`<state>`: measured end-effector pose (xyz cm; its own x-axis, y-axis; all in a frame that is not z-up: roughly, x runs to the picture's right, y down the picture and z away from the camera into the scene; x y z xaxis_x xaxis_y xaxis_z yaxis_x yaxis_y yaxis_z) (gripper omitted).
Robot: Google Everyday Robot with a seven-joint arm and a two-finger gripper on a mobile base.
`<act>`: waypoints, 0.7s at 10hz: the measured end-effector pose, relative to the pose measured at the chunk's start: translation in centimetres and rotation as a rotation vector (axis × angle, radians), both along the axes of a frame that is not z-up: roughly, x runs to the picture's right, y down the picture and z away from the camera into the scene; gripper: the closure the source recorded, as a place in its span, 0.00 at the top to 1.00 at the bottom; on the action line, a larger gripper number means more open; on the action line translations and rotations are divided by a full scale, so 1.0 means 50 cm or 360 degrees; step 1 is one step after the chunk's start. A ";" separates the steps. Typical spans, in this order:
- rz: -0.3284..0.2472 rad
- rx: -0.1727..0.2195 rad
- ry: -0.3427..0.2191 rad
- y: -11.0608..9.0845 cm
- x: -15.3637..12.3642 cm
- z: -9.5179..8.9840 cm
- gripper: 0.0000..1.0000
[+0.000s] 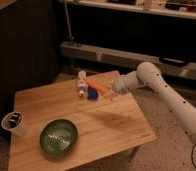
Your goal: Place the pepper in the ceramic bowl
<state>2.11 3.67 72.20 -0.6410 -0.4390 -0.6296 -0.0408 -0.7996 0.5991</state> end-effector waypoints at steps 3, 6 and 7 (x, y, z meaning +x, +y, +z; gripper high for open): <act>-0.0210 -0.0026 -0.0209 0.039 -0.051 -0.075 0.14; -0.0401 -0.0068 -0.0342 0.069 -0.101 -0.110 0.14; -0.0447 -0.0081 -0.0369 0.078 -0.116 -0.119 0.14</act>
<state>-3.71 7.56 66.27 -0.5841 -0.3008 -0.7539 -0.3938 -0.7072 0.5872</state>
